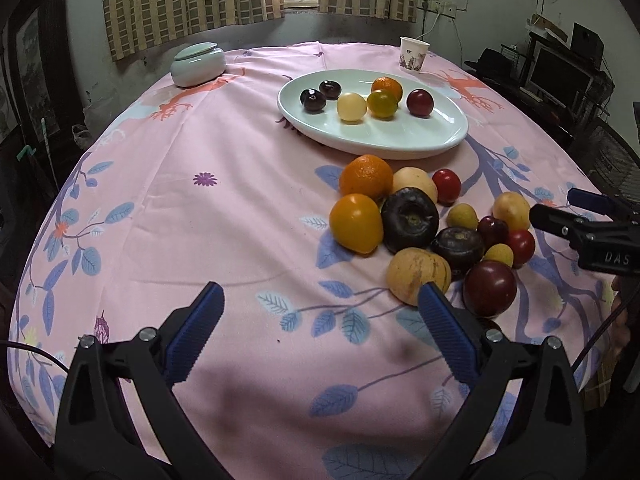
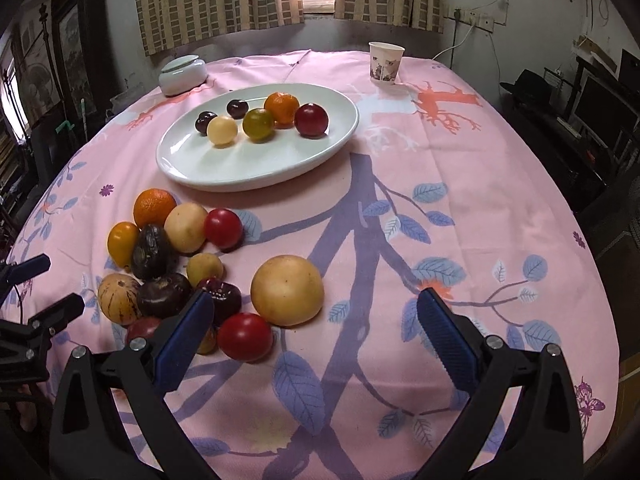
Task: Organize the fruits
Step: 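Withdraw both open tools from the plate back toward the fruit pile, then grasp the large yellow grapefruit with the right tool while the left tool grasps the striped melon fruit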
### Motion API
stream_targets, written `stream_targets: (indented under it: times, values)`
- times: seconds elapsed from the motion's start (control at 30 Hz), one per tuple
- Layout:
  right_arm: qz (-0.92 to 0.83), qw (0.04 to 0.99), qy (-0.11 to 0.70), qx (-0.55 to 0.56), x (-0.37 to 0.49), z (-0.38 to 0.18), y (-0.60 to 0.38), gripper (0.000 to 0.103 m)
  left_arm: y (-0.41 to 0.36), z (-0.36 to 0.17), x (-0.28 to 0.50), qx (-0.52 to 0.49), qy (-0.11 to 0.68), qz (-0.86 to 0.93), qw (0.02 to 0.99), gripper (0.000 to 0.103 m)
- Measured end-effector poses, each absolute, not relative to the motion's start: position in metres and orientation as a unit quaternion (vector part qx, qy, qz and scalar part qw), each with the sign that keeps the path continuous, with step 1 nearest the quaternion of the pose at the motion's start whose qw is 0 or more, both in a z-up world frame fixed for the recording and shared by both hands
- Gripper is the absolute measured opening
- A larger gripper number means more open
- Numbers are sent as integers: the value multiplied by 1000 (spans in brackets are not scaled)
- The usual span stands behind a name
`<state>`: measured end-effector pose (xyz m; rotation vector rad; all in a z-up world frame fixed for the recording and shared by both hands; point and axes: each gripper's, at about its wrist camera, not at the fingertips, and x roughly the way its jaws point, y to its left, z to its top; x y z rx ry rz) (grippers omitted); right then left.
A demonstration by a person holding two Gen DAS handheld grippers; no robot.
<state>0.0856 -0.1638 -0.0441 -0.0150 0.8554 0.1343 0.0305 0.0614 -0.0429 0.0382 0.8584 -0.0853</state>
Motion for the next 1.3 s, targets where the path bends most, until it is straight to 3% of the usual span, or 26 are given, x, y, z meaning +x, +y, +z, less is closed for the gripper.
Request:
stream_targets:
  times: [0.1, 0.13, 0.3, 0.37, 0.4, 0.7, 1.03, 1.13, 1.17, 1.2, 1.27, 1.3]
  values:
    - [63, 904, 424, 1, 93, -50, -168, 101, 62, -45, 29, 17, 420, -42, 907, 99]
    - [69, 900, 430, 5, 96, -52, -169, 97, 62, -46, 29, 17, 422, -42, 906, 99]
    - [99, 883, 458, 29, 110, -68, -165, 73, 58, -46, 27, 20, 423, -46, 905, 99]
    - [121, 875, 465, 55, 116, -73, -167, 48, 58, -45, 26, 19, 422, -48, 905, 99]
    - [133, 872, 466, 70, 117, -74, -167, 46, 57, -45, 27, 19, 423, -48, 904, 99]
    - [132, 889, 430, 83, 88, -44, -180, 46, 53, -51, 35, 11, 439, -47, 897, 99]
    - [136, 881, 440, 107, 71, -50, -199, 46, 27, -69, 52, 4, 461, -83, 884, 98]
    - [140, 883, 435, 110, 67, -48, -200, 46, 24, -76, 62, -22, 466, -96, 879, 93]
    - [140, 883, 434, 112, 66, -48, -201, 46, 23, -74, 63, -21, 465, -102, 879, 82]
    - [139, 883, 434, 113, 65, -47, -201, 46, 21, -72, 63, -14, 459, -102, 882, 63]
    - [138, 883, 433, 115, 63, -46, -202, 46, 19, -69, 64, -19, 457, -122, 881, 43]
    - [138, 884, 432, 115, 63, -45, -202, 46, 19, -68, 63, -23, 458, -127, 879, 42]
